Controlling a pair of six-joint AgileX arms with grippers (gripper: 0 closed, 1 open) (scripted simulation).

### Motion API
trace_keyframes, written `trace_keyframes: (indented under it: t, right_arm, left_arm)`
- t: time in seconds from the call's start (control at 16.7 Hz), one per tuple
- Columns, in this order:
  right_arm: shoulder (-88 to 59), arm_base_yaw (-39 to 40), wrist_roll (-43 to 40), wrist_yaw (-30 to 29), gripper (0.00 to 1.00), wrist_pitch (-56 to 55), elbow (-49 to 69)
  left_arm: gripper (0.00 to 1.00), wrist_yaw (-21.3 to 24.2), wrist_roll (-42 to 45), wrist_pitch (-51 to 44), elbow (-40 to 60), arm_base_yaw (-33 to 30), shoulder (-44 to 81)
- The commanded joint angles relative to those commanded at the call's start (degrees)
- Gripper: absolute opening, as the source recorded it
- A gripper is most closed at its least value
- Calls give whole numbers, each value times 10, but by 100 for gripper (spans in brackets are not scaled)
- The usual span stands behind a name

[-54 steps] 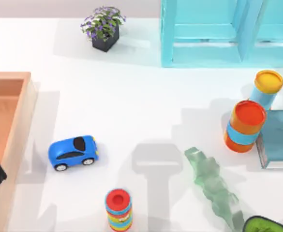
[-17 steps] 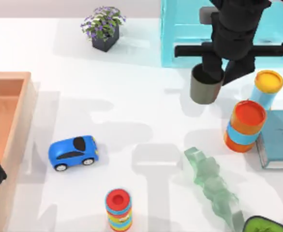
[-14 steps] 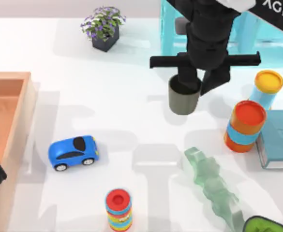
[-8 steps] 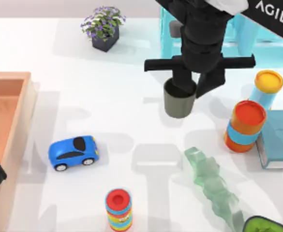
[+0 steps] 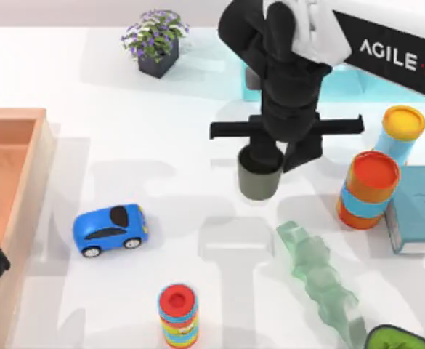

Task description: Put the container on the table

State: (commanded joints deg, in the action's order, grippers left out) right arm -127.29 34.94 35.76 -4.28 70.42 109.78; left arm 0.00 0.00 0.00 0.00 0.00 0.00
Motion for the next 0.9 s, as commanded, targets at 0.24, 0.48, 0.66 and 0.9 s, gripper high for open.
trace_keyframes:
  t: [0.24,0.48,0.66,0.9]
  right_arm:
    - [-4,-1,1,-1,0,-15,-15]
    - [-4,-1,1,-1,23,-15,-15]
    - [-4,-1,1,-1,45,-15,-15]
    - [-4,-1,1,-1,75,-15,-15]
  left_arm:
    - [100,0,0,0,0,0,0]
    - [100,0,0,0,0,0,0]
    - [100,0,0,0,0,0,0]
    - [100,0,0,0,0,0,0]
